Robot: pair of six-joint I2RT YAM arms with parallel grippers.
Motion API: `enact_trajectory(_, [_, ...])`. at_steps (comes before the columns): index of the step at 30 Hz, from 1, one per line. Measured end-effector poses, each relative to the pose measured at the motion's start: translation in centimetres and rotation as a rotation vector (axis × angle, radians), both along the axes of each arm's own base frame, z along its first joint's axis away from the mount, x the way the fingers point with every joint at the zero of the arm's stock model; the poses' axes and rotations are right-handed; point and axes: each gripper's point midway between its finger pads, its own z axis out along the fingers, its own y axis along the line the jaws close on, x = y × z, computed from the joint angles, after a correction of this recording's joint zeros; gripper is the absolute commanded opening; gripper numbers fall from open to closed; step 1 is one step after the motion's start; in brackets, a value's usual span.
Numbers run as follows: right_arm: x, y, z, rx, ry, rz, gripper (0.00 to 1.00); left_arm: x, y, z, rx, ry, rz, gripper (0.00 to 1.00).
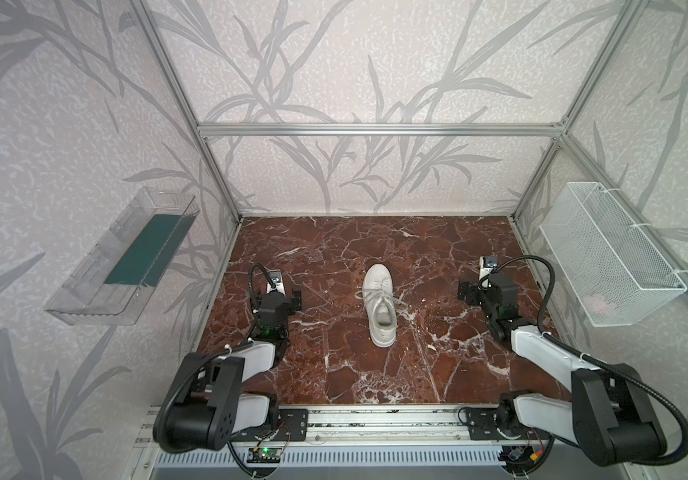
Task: Tie the shoes
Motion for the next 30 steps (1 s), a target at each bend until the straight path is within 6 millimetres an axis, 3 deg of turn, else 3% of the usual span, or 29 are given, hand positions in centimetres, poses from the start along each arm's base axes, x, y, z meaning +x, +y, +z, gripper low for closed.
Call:
enact_trajectory(6, [0.4,-1.1,-3.0,-0.040,0.025,-0.028,0.99,1.3,1.6,-1.1,-0.029,-0.058,0.048,0.99])
enact_trajectory(9, [1.2,-1.0,-3.4,-0.033,-0.002,-0.014,0.99,1.3,1.5,-1.9,-0.039,-0.053,0.040,0.99])
enact_trajectory(15, [1.4,0.1,-5.7,-0.028,-0.010,0.056,0.99,3.3,1.0,-0.5,-0.051,-0.067,0.010,0.99])
enact_trajectory(21, [2.1,0.7,-4.5,-0.026,-0.044,0.092,0.99,4.1,1.0,-0.4,-0.066,-0.050,-0.009,0.99])
enact_trajectory(30, [2.1,0.9,-4.5,-0.028,-0.039,0.105,0.99,3.9,1.0,-1.2,-0.067,-0.015,-0.012,0.99])
